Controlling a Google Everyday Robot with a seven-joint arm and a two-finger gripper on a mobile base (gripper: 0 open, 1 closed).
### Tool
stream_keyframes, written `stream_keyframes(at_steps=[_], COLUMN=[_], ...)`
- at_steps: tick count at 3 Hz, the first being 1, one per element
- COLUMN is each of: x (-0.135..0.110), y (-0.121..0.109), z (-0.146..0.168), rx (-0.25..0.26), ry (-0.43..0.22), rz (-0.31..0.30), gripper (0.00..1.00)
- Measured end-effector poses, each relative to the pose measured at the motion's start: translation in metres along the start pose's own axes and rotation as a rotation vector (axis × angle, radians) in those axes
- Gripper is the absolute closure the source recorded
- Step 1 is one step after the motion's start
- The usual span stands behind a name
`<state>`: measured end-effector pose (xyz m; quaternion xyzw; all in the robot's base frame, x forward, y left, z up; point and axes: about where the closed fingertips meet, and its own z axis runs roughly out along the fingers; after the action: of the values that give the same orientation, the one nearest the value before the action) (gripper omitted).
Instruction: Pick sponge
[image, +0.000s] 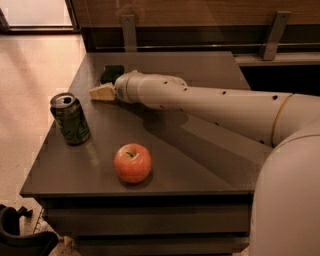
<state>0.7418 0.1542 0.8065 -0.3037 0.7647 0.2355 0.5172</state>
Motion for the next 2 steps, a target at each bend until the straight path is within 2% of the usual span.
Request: stream_keyframes(at_steps=[2], x=[-0.0034], y=[0.0001], z=[-0.0008], rx=[0.0], ry=[0.0], rz=[0.001], gripper=[0.62])
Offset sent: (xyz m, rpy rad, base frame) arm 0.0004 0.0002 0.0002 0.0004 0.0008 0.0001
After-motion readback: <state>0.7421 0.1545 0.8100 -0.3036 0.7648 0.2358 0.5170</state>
